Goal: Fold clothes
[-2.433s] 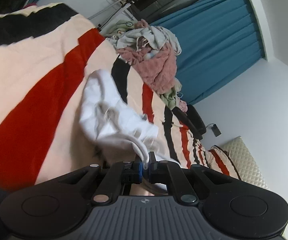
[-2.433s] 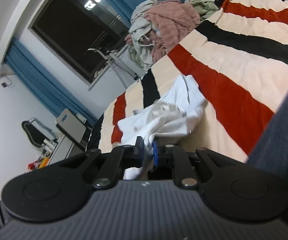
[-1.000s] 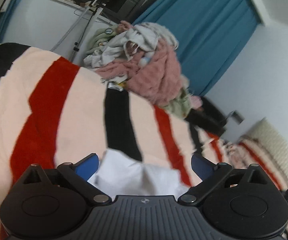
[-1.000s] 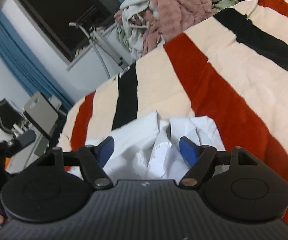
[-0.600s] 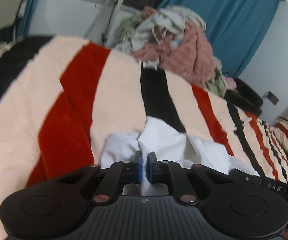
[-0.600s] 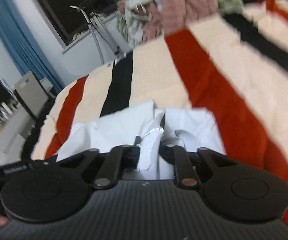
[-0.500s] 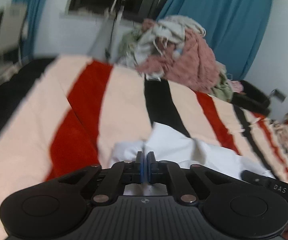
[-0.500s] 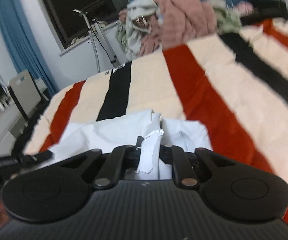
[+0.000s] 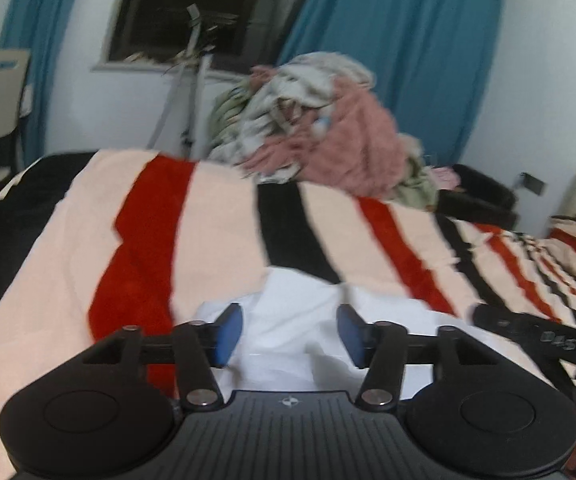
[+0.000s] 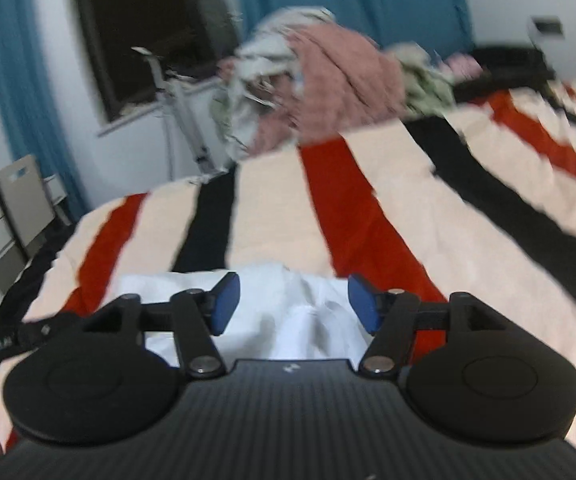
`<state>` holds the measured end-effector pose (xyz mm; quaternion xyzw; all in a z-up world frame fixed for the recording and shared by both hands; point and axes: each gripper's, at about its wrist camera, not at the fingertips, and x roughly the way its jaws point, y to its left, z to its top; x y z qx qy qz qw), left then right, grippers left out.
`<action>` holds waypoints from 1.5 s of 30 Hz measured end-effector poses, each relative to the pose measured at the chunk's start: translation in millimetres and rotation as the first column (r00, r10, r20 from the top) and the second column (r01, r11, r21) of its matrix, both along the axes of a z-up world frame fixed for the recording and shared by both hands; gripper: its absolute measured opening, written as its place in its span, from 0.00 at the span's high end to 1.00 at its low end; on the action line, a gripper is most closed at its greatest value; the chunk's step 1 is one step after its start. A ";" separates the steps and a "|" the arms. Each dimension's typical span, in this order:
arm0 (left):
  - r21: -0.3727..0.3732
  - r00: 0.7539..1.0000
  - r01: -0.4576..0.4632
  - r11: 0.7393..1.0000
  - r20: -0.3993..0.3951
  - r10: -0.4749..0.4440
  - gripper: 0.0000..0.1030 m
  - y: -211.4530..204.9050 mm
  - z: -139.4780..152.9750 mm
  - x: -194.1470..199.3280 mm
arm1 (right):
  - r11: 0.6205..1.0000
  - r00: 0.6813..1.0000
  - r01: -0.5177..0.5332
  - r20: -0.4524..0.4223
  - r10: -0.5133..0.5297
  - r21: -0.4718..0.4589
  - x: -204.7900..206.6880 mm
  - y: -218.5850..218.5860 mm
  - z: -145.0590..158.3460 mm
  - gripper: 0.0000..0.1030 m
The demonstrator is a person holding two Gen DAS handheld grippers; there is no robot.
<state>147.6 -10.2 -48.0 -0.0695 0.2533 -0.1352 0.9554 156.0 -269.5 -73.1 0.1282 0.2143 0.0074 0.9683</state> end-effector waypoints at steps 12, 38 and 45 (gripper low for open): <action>0.023 0.991 -0.001 1.000 -0.130 0.004 0.31 -3.8 -41.8 2.4 | 0.987 0.986 -0.143 -0.100 0.135 -0.071 0.2 23.4 -34.3 0.76; -0.551 0.878 -0.265 0.791 -0.477 -0.038 0.22 47.3 -77.1 -3.3 | 0.996 0.991 -0.079 -0.103 0.083 0.042 -8.6 20.6 -37.1 0.76; -0.536 0.887 -0.280 0.796 -0.462 0.001 0.38 44.3 -75.1 1.3 | 0.997 0.993 -0.056 -0.098 0.062 0.062 -11.5 19.9 -32.6 0.76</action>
